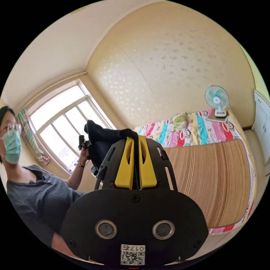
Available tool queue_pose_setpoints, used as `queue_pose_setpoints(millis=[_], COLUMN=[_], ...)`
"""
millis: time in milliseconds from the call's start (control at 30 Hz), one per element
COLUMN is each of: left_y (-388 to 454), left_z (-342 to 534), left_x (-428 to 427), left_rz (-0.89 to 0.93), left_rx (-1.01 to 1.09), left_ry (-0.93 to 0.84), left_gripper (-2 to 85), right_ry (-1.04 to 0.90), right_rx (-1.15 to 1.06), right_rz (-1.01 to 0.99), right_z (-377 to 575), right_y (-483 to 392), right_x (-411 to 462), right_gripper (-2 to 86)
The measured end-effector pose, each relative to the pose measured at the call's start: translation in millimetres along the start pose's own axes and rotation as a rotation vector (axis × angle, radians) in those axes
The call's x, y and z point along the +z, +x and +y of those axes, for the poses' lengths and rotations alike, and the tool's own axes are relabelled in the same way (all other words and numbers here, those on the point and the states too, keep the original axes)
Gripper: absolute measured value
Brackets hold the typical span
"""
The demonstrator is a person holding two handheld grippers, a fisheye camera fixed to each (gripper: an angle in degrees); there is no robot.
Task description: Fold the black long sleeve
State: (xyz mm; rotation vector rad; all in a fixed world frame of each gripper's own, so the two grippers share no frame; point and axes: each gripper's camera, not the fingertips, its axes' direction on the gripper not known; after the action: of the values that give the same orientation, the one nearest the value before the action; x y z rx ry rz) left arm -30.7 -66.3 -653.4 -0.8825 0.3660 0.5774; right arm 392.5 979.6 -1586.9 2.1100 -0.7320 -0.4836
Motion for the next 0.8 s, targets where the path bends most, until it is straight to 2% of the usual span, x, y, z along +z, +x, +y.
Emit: queue_pose_setpoints(millis=[67, 133, 233, 300, 367, 400, 533, 567, 667, 800], left_y=[-74.0, -159.6, -206.5, -215.6, -222.9, -226.7, -236.1, -235.9, -234.7, -236.2], left_z=[-18.8, -14.3, 39.8, 79.1, 115.8, 141.4, 228.9, 237.2, 255.2, 247.4], left_x=[29.5, 50.8, 55.8, 68.5, 94.3, 116.4, 194.4, 202.5, 230.6, 259.8], left_rz=[-0.056, -0.083, -0.206, -0.270, -0.318, -0.348, -0.416, -0.416, -0.410, -0.396], left_rx=[-0.217, -0.471, -0.684, -0.734, -0.728, -0.720, -0.741, -0.739, -0.710, -0.639], left_ry=[-0.028, 0.048, 0.202, 0.204, 0.084, -0.033, -0.477, -0.520, -0.653, -0.687], left_gripper=[2.9, 5.3, 6.5, 6.6, 6.5, 6.5, 6.3, 6.3, 6.2, 6.1], right_ry=[-0.152, -0.196, -0.195, -0.216, -0.368, -0.429, -0.927, -1.060, -1.203, -1.189], right_rx=[0.129, 0.227, 0.432, 0.478, 0.487, 0.476, 0.459, 0.452, 0.395, 0.333], right_rz=[0.118, 0.195, 0.273, 0.322, 0.361, 0.365, 0.437, 0.439, 0.467, 0.431], right_z=[-53.6, -84.1, -93.0, -78.8, -40.2, -26.6, 89.4, 116.9, 136.7, 103.7], right_y=[65.9, 116.2, 177.2, 195.0, 216.9, 222.6, 260.5, 266.5, 271.6, 279.7], right_x=[79.4, 140.8, 205.2, 227.2, 263.3, 274.2, 336.0, 346.5, 354.2, 356.8], right_gripper=[5.1, 6.8, 8.6, 8.4, 8.2, 8.1, 7.4, 7.3, 7.2, 6.9])
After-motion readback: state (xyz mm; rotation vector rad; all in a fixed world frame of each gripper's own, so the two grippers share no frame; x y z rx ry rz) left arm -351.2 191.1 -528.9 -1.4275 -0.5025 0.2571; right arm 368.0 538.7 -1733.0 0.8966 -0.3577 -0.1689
